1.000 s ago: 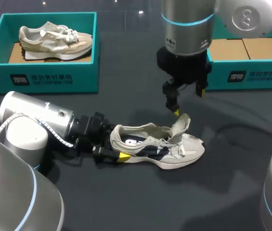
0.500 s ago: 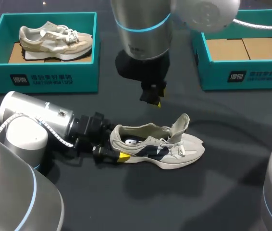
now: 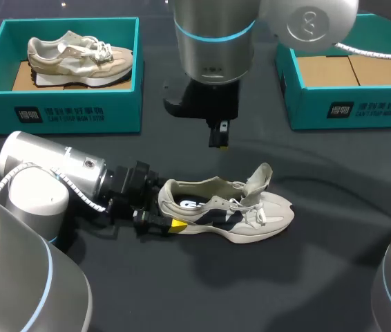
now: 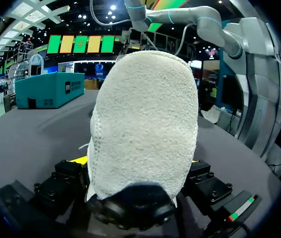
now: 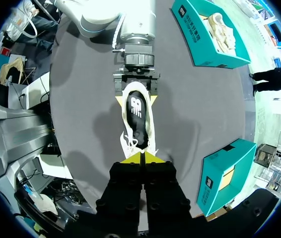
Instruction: Take the shoe out of the shoebox, open the shoe tongue, remove and reinsert the insole, then place the shoe into the shoebox
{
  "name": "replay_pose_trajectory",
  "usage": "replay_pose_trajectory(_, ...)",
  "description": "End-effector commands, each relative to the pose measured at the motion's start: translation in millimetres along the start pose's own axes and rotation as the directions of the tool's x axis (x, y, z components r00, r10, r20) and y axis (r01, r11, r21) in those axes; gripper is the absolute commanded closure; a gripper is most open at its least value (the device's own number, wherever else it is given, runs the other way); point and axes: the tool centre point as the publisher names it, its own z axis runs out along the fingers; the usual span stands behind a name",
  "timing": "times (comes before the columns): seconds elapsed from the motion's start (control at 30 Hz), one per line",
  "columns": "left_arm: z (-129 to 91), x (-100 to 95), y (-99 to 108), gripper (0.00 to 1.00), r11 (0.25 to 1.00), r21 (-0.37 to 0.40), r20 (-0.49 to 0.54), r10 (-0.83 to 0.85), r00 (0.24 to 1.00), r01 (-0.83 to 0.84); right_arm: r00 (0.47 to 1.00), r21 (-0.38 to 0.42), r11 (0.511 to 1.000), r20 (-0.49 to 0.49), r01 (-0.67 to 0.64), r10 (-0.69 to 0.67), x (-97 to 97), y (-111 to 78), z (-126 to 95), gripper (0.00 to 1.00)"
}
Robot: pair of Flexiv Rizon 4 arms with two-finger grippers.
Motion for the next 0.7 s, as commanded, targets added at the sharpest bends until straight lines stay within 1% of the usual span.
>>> replay_pose_trajectory(0.03,1,-0.4,1,1.00,1.000,0.000,0.000,0.000,1.000,0.000,1.000,-0.045,0.999,-0.005,0.017,-0.017,1.3,-0.3,9,1.00)
replay_pose_trajectory(0.07,1,-0.4,1,1.00,1.000,0.000,0.000,0.000,1.000,0.000,1.000,-0.061,0.998,-0.011,0.028,-0.029,2.2,4.0,15,1.00)
replay_pose_trajectory(0.13,1,-0.4,1,1.00,1.000,0.000,0.000,0.000,1.000,0.000,0.999,-0.062,0.998,-0.031,0.025,-0.027,4.1,12.6,28,1.00)
replay_pose_trajectory(0.2,1,-0.4,1,1.00,1.000,0.000,0.000,0.000,1.000,0.000,0.996,-0.112,0.992,-0.053,0.060,-0.066,6.0,19.0,41,1.00)
replay_pose_trajectory(0.3,1,-0.4,1,1.00,1.000,0.000,0.000,0.000,1.000,0.000,0.992,-0.149,0.986,-0.086,0.078,-0.092,9.4,23.9,57,1.00)
replay_pose_trajectory(0.37,1,-0.4,1,1.00,1.000,0.000,0.000,0.000,1.000,0.000,0.989,-0.137,0.987,-0.114,0.080,-0.096,11.8,26.1,59,1.00)
replay_pose_trajectory(0.7,1,-0.4,1,1.00,1.000,0.000,0.000,0.000,1.000,0.000,0.989,-0.137,0.987,-0.114,0.080,-0.096,11.8,26.1,59,1.00)
